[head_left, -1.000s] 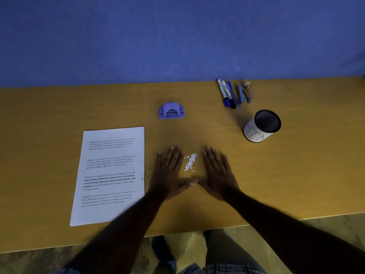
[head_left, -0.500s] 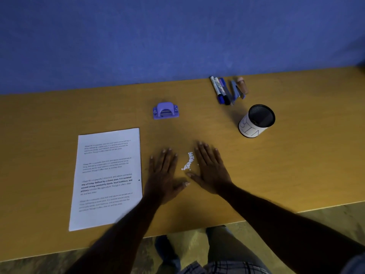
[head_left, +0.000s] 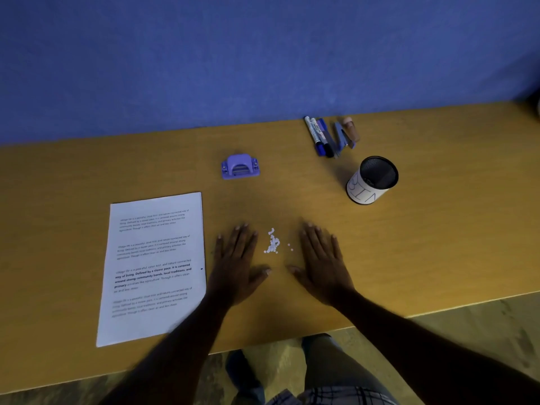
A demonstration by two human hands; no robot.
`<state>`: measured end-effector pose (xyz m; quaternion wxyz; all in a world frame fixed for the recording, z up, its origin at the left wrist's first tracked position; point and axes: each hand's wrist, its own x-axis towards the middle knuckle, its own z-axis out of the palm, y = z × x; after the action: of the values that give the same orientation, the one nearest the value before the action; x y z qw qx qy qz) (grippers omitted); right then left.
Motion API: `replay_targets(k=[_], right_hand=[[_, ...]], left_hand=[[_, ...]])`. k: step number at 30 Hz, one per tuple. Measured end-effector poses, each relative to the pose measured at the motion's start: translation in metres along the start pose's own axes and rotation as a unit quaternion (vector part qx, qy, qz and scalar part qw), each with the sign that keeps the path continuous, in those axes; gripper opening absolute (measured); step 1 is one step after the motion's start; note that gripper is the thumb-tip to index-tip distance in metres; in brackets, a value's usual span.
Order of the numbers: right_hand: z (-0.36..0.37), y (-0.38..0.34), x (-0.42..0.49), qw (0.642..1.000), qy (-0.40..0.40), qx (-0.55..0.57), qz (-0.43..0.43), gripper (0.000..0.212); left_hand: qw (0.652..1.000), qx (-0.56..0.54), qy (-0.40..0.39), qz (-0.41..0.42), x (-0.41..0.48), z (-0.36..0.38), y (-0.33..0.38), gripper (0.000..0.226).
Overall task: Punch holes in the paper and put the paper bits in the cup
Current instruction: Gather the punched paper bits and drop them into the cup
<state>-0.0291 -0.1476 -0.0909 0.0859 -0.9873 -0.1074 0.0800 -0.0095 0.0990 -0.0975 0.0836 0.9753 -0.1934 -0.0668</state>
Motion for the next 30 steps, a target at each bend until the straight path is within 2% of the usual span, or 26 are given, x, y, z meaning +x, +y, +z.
replay_targets(k=[4,11,17,20,24,30], right_hand=[[0.013,-0.019,-0.022,1.000,0.020,-0.010,0.007,0.092],[0.011,-0.052,0.006,1.000,0.017,-0.001,-0.020,0.084],[-0.008,-0.025,0.043,0.998,-0.003,-0.006,-0.057,0.088],[-0.015,-0.014,0.064,0.994,-0.038,-0.025,-0.102,0.091],[-0.010,-0.012,0.067,0.985,-0.043,-0.055,-0.156,0.095],[0.001,-0.009,0.044,0.984,-0.013,-0.031,-0.174,0.080]], left_hand=[[1.000,0.001,0.005,-0.010,-0.004,0.003,0.002,0.086],[1.000,-0.015,0.028,-0.001,-0.006,0.001,0.004,0.077],[1.000,-0.005,0.006,-0.003,-0.006,-0.001,0.002,0.081],[1.000,0.004,-0.002,-0.009,-0.007,0.000,0.003,0.082],[1.000,0.004,0.012,-0.004,-0.008,-0.002,0.004,0.081],[1.000,0.012,0.003,-0.003,-0.008,-0.003,0.003,0.084]])
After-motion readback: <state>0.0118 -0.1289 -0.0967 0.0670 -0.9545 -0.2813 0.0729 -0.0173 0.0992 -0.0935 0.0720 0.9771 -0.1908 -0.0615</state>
